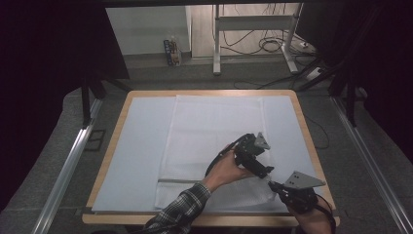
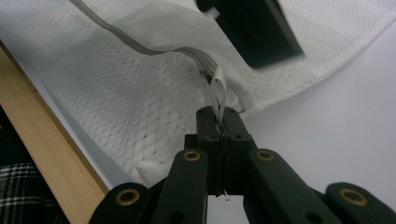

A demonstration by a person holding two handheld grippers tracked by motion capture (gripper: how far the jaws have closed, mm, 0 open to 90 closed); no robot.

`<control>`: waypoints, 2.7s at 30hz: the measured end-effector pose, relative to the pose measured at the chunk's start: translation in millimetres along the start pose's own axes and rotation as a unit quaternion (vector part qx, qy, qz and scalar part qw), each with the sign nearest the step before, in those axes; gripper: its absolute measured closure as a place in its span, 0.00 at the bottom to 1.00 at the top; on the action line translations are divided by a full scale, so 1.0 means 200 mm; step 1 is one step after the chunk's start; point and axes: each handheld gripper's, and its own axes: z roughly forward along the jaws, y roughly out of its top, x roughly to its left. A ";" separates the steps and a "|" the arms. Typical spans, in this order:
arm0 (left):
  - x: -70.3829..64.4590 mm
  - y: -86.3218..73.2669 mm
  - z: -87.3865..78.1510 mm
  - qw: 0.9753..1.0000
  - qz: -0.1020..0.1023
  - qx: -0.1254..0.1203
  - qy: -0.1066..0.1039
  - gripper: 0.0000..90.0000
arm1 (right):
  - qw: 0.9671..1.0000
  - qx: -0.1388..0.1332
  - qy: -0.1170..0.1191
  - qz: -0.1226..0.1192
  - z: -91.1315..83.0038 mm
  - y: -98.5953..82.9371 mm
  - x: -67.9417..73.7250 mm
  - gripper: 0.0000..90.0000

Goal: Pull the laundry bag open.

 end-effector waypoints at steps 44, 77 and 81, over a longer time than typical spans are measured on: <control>-0.01 -0.09 0.00 0.999 0.024 0.040 0.016 0.12 | 1.000 0.007 -0.010 -0.005 0.00 0.00 -0.01 0.97; 0.02 -0.19 -0.13 0.986 -0.025 0.042 -0.159 0.90 | 0.999 0.012 -0.025 -0.027 0.00 0.00 0.01 0.96; 0.00 -0.19 -0.11 0.985 -0.019 0.055 -0.160 0.90 | 0.999 0.014 -0.027 -0.032 0.01 0.00 0.01 0.96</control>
